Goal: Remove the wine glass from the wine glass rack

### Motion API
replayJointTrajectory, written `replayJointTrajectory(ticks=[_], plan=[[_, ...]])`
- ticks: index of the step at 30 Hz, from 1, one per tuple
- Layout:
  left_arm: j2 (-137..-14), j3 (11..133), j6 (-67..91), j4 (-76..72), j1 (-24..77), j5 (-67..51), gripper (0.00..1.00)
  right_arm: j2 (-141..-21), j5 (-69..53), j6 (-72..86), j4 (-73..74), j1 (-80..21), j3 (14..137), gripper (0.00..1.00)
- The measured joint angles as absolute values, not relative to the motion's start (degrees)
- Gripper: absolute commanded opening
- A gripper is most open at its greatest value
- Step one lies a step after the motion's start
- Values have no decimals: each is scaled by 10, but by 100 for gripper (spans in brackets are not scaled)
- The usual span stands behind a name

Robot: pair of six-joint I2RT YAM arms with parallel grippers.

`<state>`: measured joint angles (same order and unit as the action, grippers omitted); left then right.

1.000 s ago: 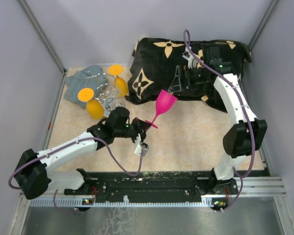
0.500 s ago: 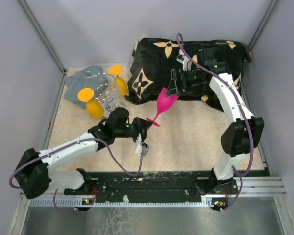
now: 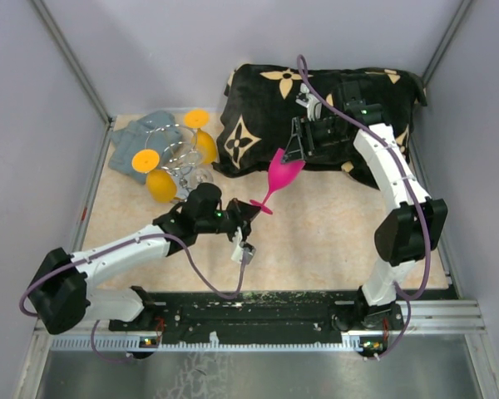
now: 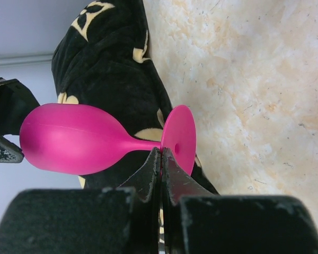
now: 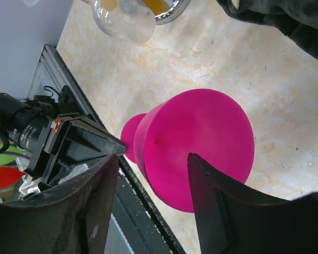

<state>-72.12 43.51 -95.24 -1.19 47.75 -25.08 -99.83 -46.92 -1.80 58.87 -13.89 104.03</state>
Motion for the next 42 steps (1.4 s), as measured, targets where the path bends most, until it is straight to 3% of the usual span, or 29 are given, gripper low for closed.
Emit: replayJointTrajectory(ticks=[4,6,9,12,13,18,20,24,30,42], plan=[[-726,433,-959,-27,479,-246,0,-998,-479,-20,593,-141,1040,46],[-730,433,-961,-33,479,-241,0,-998,-482,-21,594,-143,1040,36],[-735,431,-963,-41,479,-235,0,-998,-489,-27,594,-146,1039,0],[-740,430,-964,-47,479,-229,0,-998,-505,-27,598,-149,1039,0],[-743,428,-965,-51,479,-226,4,-998,-509,-24,600,-149,1039,0],[-752,404,-962,-112,479,-206,64,-998,-491,-27,601,-152,1042,0],[-754,401,-940,-139,479,-189,73,-998,-461,-21,604,-146,1053,0],[-762,449,-813,-119,479,-143,78,-993,-381,6,591,-105,1083,0],[-819,671,-562,-23,479,-81,77,-972,-206,39,564,-28,1078,0],[-962,1064,-199,178,463,-51,81,-868,-35,109,444,-39,842,0]])
